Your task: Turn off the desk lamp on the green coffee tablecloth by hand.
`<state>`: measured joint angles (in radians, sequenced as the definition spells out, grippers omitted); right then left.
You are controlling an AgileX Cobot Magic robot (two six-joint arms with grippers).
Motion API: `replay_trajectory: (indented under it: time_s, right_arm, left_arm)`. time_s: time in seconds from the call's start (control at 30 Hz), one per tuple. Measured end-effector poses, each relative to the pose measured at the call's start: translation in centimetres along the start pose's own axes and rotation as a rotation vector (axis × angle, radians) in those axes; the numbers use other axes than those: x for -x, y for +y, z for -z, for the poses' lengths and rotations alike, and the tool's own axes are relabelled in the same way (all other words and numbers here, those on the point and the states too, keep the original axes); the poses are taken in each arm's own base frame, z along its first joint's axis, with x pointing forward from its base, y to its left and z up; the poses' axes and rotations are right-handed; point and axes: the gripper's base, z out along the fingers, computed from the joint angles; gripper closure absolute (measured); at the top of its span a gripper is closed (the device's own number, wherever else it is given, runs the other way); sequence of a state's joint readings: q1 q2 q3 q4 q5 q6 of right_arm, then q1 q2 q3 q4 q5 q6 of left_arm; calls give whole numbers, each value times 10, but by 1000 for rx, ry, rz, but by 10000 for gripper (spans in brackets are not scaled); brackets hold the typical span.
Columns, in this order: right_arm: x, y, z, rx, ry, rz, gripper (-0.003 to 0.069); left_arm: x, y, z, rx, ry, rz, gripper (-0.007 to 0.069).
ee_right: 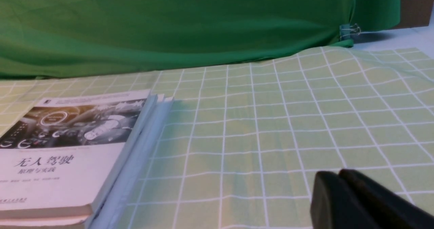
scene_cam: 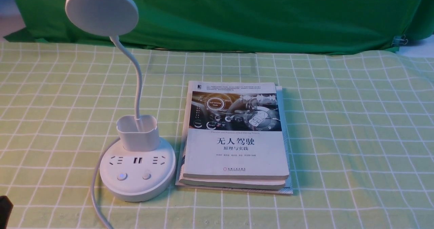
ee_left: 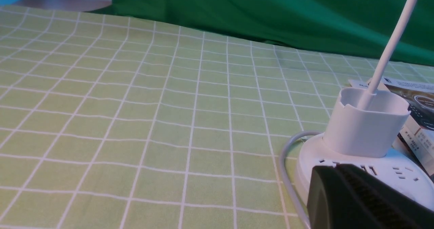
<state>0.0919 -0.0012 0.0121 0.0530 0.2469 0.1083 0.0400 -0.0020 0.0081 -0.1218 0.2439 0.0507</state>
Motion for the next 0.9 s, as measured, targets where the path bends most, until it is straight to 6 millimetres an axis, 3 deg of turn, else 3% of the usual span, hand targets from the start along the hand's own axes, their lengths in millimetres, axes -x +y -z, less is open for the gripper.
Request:
replay_trajectory:
  time_s: [0.9]
  right_arm:
    - [0,0,0,0,2,0,630]
  left_arm:
    - [0,1,0,7,0,-29,626]
